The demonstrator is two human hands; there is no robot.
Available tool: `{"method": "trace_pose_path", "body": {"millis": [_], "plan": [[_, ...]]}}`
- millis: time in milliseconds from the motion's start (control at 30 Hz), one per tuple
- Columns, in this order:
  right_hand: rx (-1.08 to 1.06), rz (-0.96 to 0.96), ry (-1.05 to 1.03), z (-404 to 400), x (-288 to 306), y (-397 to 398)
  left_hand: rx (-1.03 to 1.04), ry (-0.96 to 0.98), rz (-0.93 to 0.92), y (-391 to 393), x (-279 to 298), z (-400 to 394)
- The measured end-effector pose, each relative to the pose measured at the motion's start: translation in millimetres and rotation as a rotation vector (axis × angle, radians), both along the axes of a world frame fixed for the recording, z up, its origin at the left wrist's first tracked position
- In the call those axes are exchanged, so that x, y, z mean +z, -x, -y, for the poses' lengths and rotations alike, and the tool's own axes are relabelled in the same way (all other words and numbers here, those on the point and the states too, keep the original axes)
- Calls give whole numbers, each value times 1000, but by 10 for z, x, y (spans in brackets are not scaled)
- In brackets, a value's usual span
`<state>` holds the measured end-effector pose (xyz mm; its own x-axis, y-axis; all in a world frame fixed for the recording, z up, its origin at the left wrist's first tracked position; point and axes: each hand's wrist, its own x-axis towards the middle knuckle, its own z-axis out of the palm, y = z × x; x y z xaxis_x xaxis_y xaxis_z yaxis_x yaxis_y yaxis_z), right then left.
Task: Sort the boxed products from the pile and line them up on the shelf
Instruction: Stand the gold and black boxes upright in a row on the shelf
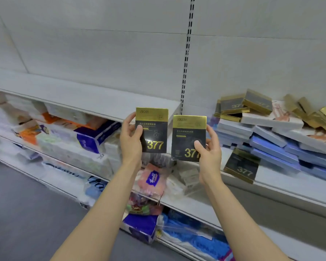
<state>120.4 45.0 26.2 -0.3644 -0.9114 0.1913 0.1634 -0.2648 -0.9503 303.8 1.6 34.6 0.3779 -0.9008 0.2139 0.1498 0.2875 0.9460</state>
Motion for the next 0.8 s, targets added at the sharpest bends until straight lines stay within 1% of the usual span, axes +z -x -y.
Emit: {"method": "trace_pose_path", "body": {"millis": [133,333,533,667,800], "plan": [[30,25,3,165,40,-406,52,2,-19,-370,30,38],[71,20,9,492,44,-1121,118,-10,-15,-1188,39,280],[84,41,-2,788,95,-2083,126,-28,-33,-2114,89,513],[95,78,-5,932,85,-2650,148,-49,-11,-2646,126,643],[136,57,-27,1163,86,-3205,189,-66,-30,-3173,145,787]]}}
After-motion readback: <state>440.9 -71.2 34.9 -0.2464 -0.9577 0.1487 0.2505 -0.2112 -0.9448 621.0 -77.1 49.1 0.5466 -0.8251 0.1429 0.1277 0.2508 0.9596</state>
